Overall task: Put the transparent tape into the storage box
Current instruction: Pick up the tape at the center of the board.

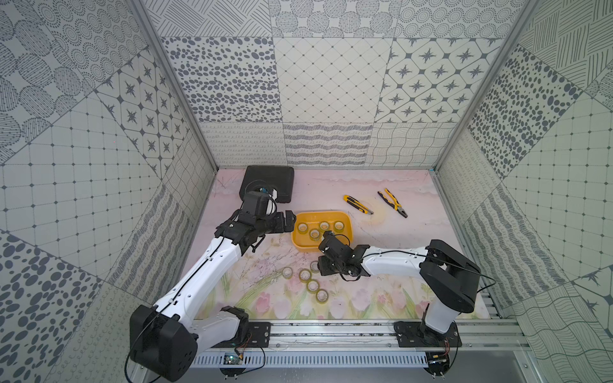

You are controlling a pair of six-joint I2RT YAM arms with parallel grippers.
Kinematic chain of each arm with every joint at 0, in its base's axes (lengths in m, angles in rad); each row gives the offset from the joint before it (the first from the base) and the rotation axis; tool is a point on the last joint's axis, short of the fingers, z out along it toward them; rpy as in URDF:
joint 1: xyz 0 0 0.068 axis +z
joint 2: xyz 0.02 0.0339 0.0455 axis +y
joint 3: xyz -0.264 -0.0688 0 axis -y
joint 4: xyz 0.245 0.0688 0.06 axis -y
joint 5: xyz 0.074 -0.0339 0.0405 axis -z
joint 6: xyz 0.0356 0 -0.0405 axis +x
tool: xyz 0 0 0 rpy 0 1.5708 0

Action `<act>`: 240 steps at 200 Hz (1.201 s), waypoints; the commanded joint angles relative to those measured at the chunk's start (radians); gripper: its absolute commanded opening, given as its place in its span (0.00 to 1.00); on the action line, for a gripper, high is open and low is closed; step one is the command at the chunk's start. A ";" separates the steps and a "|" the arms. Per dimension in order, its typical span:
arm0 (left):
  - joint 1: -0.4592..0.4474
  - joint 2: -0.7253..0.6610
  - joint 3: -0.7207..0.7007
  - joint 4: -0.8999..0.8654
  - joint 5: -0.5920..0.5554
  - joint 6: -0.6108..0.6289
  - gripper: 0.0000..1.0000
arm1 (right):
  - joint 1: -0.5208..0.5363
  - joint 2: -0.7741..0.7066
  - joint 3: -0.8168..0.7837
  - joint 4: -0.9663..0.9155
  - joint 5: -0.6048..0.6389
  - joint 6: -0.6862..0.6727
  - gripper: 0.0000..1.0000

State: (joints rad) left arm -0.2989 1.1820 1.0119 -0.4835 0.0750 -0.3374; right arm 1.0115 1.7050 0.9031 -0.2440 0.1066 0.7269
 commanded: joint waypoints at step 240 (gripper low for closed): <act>-0.003 -0.019 0.002 -0.012 -0.023 0.016 0.99 | -0.010 -0.159 -0.025 -0.031 -0.017 -0.024 0.50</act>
State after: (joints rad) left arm -0.2989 1.1774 1.0119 -0.4839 0.0715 -0.3370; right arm 1.0019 1.5188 0.8474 -0.3157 0.1120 0.7174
